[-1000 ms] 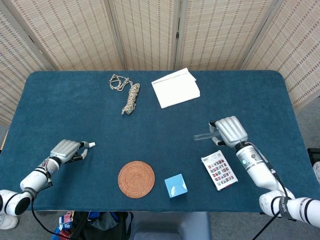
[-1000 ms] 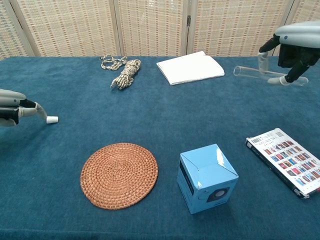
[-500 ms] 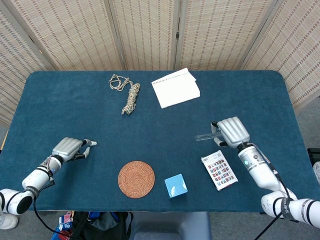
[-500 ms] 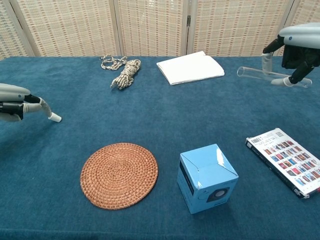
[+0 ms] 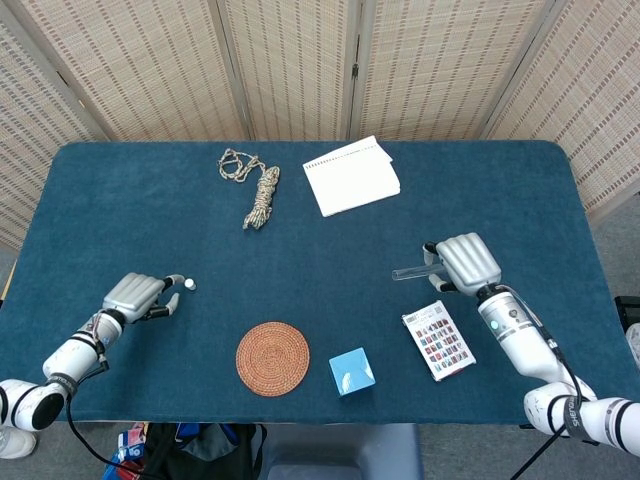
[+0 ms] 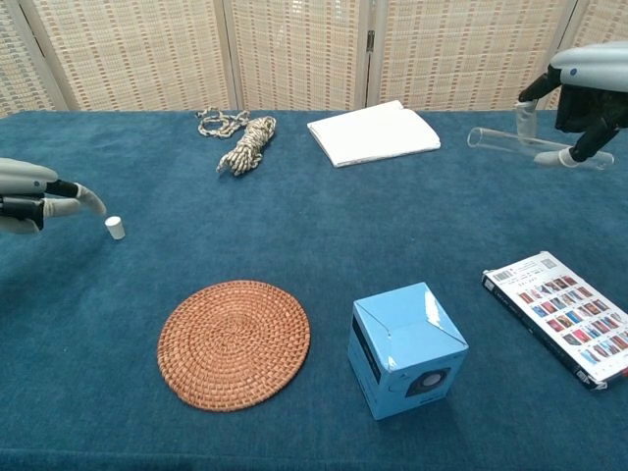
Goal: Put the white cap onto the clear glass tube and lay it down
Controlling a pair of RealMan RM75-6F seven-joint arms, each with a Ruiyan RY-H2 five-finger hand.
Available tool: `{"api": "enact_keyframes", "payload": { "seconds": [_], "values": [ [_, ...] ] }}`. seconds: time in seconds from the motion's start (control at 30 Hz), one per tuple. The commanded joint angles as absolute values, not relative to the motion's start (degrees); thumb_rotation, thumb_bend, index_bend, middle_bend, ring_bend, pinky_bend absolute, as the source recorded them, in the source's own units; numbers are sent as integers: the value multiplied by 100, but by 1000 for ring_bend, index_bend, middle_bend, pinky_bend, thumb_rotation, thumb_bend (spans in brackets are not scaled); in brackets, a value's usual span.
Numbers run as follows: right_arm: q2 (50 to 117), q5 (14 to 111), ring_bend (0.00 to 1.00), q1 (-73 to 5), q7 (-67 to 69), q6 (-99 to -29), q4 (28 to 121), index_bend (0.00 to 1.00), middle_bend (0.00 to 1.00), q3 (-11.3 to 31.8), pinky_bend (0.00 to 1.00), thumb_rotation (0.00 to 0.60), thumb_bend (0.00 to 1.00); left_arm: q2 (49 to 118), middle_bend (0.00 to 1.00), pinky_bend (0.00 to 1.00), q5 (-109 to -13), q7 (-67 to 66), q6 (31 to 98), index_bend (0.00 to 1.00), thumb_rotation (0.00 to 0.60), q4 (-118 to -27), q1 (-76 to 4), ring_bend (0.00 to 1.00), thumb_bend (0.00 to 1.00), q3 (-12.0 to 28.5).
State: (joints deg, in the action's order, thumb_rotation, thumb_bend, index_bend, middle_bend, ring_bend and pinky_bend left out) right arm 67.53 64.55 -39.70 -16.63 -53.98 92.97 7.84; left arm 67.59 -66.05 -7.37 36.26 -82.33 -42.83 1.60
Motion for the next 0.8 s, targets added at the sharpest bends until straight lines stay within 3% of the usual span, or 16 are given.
{"api": "enact_keyframes", "payload": {
  "seconds": [0.03,0.13,0.23,0.27,0.3,0.37,0.43,0.53,0.63,0.8],
  "values": [
    [6751,6469,1000,-3961,-1658,-5410,9296,841,1000,787,1000,600,783,6717,940,937,-6586,-786,3833,136,10,-8283,-4225,923,527,195],
    [6736,6486,1000,-3945,-1649,-5420,9311,841,1000,785,1000,600,783,6737,895,928,-6676,-719,4197,127,37,-8283,-4111,862,514,279],
    [6720,6503,1000,-3930,-1642,-5437,9331,841,1000,788,1000,600,784,6777,779,886,-6795,-628,4496,118,166,-8246,-4004,750,488,335],
    [6715,6512,1000,-3924,-1639,-5444,9341,841,1000,789,1000,600,784,6792,706,836,-6822,-547,4545,117,262,-8243,-3981,693,461,361],
    [6712,6516,1000,-3920,-1638,-5446,9347,841,1000,788,1000,600,785,6802,612,742,-6853,-491,4550,120,417,-8218,-3984,620,431,380],
    [6703,6530,1000,-3912,-1641,-5454,9364,841,1000,787,1000,600,785,6811,466,571,-6901,-377,4481,124,580,-8159,-4013,482,407,399],
    [6698,6542,1000,-3902,-1638,-5467,9382,841,1000,788,1000,600,786,6834,291,357,-6959,-303,4446,124,600,-8094,-4044,294,379,421],
    [6681,6560,1000,-3882,-1641,-5490,9415,841,1000,786,1000,600,786,6911,125,87,-7119,-148,4442,134,600,-7952,-4093,124,349,458],
    [6658,6560,1000,-3870,-1655,-5499,9453,841,1000,788,1000,600,787,7050,47,11,-7270,-45,4485,171,600,-7740,-4139,38,328,490],
    [6640,6566,1000,-3853,-1663,-5524,9489,841,1000,800,1000,600,788,7323,21,0,-7443,52,4555,288,600,-7391,-4207,0,307,524]
  ]
}}
